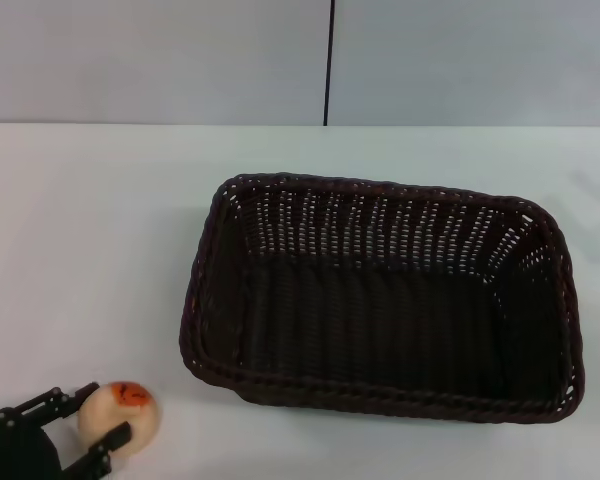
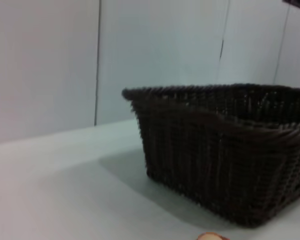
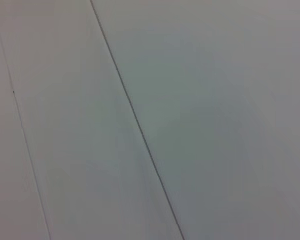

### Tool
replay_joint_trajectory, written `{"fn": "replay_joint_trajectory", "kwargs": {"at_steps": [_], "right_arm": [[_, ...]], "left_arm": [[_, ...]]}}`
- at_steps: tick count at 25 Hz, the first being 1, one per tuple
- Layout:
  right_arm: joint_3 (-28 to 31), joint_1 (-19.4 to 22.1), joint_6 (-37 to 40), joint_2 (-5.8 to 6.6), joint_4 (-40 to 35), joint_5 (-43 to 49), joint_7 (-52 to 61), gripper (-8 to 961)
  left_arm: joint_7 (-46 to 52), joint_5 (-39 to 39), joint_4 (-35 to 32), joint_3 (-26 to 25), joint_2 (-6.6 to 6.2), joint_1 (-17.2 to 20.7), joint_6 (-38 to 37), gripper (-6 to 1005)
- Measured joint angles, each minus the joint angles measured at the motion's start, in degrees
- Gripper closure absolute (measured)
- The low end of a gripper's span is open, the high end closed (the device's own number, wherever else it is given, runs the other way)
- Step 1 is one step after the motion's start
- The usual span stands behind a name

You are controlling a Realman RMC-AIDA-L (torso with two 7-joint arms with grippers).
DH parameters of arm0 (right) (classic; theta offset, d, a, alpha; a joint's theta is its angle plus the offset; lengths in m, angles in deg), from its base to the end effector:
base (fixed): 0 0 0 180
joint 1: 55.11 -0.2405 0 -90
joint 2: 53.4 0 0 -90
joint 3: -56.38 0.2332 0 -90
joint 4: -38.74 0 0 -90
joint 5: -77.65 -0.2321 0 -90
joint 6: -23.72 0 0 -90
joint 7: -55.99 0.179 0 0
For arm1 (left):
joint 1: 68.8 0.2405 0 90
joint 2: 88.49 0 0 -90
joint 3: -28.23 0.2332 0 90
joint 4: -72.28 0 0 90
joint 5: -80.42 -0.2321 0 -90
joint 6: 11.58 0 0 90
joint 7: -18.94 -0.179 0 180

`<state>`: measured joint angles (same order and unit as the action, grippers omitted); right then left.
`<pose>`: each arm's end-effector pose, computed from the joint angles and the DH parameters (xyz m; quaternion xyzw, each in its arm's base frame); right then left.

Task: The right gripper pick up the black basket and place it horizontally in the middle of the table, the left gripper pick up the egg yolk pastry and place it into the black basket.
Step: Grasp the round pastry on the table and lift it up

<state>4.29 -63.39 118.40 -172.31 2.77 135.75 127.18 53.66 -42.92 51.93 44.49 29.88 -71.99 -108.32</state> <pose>0.2727 0.2964 0.0746 -0.7387 0.2324 0.5429 0.3248 -0.3729 0.1585 -0.0325 -0.8995 -0.2131 -0.2502 0.2879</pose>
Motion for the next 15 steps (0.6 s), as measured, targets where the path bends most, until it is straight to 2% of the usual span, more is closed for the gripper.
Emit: {"fn": "replay_joint_trajectory", "kwargs": {"at_steps": [4, 11, 14, 15], "right_arm": [[0.12, 0.25, 0.66, 0.0, 2.78, 0.17, -1.18, 263], [2.03, 0.47, 1.98, 0.05, 9.03, 0.02, -4.2, 262], [2.7, 0.87, 3.06, 0.13, 9.89, 0.18, -4.48, 261], [2.81, 1.02, 3.41, 0.17, 10.03, 0.23, -4.49, 261]], "left_arm": [[-1.19, 1.03, 1.6, -1.37, -0.03, -0.46, -0.33, 358], [-0.71, 1.56, 1.71, -3.3, -0.24, -2.92, -1.43, 577], [-0.24, 1.85, 1.4, -7.75, -0.34, -4.33, -4.16, 644], [-0.15, 1.92, 1.21, -10.68, -0.39, -5.19, -5.67, 666]]}}
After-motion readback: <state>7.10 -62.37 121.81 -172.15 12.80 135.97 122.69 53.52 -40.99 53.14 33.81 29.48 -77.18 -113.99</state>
